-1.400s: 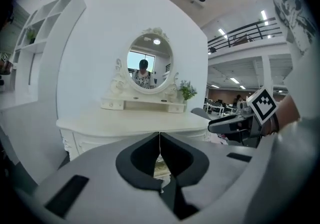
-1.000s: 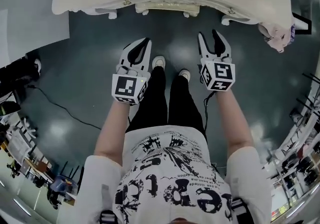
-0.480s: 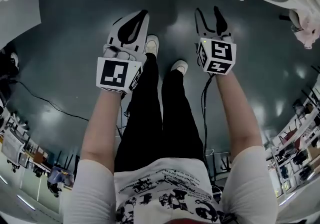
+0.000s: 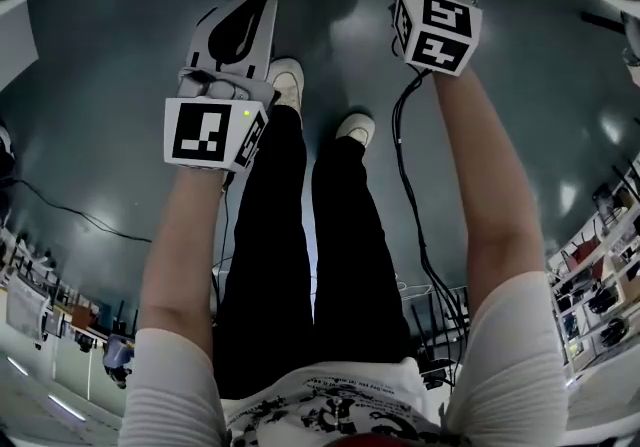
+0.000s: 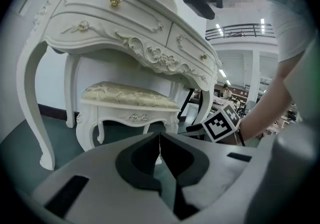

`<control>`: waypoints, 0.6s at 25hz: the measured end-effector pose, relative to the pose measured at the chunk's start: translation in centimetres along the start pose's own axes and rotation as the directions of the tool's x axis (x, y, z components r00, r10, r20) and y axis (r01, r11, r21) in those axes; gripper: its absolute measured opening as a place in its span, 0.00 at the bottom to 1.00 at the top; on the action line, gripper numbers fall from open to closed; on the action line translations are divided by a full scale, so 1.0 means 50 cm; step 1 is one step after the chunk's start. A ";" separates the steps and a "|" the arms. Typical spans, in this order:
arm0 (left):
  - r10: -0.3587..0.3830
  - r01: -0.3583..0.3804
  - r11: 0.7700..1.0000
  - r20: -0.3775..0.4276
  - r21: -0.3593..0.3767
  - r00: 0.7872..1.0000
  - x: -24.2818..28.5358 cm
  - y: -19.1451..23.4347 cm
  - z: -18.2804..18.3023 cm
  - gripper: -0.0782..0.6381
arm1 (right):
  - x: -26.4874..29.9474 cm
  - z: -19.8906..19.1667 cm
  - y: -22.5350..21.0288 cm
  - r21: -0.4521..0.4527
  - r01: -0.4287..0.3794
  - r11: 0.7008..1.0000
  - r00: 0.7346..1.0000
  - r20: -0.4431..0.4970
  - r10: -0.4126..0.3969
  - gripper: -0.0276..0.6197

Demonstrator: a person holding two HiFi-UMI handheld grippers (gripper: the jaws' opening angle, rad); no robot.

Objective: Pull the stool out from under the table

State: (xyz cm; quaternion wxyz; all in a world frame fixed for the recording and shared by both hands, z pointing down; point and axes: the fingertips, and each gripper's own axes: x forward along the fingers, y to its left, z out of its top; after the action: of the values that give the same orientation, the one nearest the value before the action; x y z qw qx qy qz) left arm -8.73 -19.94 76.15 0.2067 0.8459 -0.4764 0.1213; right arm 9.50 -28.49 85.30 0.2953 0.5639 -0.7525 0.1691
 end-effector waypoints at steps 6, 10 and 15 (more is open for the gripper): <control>0.012 -0.012 1.000 0.019 0.016 1.000 0.057 0.060 -0.027 0.14 | 0.116 -0.012 -0.022 -0.027 0.017 0.999 1.000 0.007 -0.017 0.48; 0.017 -0.017 1.000 0.023 0.003 1.000 0.079 0.089 -0.037 0.14 | 0.168 0.008 -0.039 0.004 0.039 0.999 0.998 0.041 -0.039 0.48; 0.014 -0.014 1.000 0.026 0.010 1.000 0.088 0.109 -0.038 0.14 | 0.217 0.036 -0.046 0.086 0.022 0.996 0.998 0.053 -0.027 0.47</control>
State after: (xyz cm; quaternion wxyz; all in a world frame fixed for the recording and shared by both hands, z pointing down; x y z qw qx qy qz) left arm -11.15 -24.89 80.89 0.1956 0.8451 -0.4843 0.1142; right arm 9.19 -38.37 90.64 0.2525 0.5897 -0.7452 0.1824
